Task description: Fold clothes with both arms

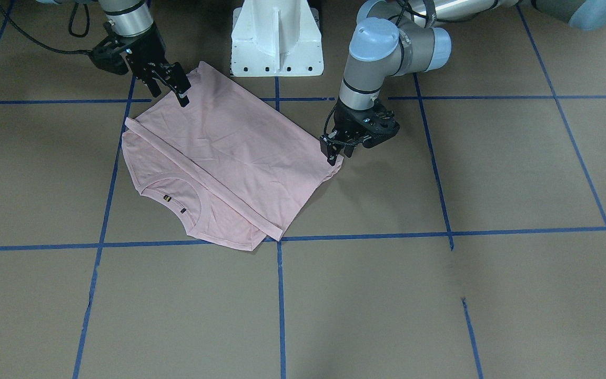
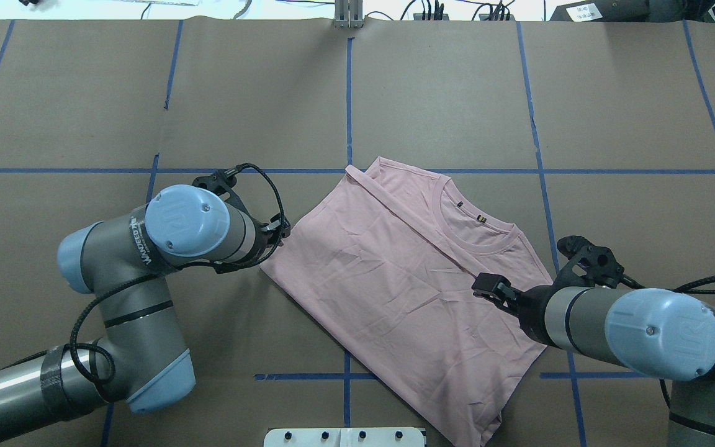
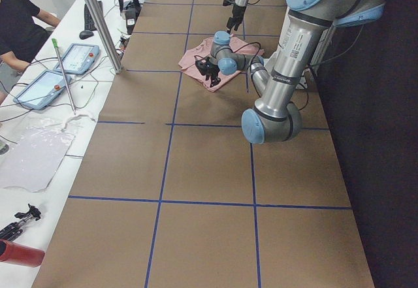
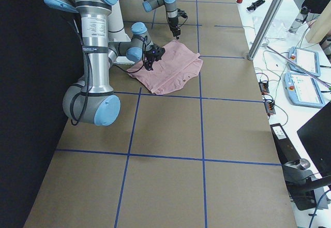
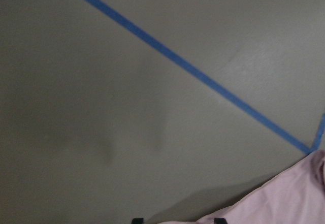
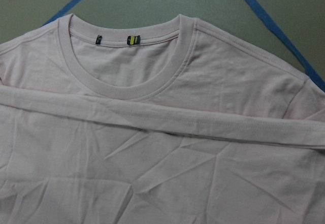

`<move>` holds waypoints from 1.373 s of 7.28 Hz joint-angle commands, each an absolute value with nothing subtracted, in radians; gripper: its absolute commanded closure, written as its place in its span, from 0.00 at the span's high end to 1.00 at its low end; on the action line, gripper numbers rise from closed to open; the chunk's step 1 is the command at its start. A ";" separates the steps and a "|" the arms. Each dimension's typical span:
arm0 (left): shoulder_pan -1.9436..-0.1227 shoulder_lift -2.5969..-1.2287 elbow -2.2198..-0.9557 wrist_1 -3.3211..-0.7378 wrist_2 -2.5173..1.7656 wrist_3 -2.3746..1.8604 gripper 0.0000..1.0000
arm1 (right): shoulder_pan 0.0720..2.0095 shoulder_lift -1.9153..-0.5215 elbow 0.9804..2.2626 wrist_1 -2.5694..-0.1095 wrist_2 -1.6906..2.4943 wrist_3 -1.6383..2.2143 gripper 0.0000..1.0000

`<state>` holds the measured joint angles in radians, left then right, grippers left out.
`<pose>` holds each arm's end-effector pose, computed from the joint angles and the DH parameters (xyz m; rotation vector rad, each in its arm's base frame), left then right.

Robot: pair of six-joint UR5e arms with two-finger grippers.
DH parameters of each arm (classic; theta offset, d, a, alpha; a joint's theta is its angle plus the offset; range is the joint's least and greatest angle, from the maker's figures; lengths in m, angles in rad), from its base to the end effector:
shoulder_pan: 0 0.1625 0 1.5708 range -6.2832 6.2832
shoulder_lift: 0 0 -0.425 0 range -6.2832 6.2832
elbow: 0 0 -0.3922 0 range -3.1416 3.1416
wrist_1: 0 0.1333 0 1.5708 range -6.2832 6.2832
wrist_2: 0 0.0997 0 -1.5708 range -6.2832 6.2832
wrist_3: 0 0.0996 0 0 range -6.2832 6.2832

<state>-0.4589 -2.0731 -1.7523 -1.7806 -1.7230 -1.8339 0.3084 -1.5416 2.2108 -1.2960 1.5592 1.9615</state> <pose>0.5285 -0.3929 0.2712 -0.0550 0.9163 -0.6037 -0.3967 -0.2675 0.3217 -0.0287 -0.9622 0.6510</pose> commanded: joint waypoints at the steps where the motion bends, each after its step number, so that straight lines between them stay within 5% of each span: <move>1: -0.434 -2.075 -1.732 -1.776 -1.721 -1.835 0.58 | 0.316 -1.520 2.184 -1.296 1.559 1.956 1.00; 5: -0.417 -2.079 -1.681 -1.778 -1.720 -1.832 0.52 | 0.318 -1.508 2.180 -1.296 1.557 1.956 1.00; 6: -0.417 -2.086 -1.680 -1.778 -1.720 -1.833 0.09 | 0.318 -1.508 2.184 -1.296 1.557 1.956 1.00; 7: -0.419 -2.086 -1.680 -1.778 -1.717 -1.824 0.00 | 0.319 -1.508 2.184 -1.296 1.557 1.956 1.00; 10: -0.462 -2.086 -1.695 -1.778 -1.680 -1.749 0.00 | 0.319 -1.508 2.181 -1.296 1.557 1.956 1.00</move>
<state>-0.4465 -2.0865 -1.6927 -1.7776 -1.7025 -1.7940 0.3190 -1.5084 2.1826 -1.2962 1.5570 1.9558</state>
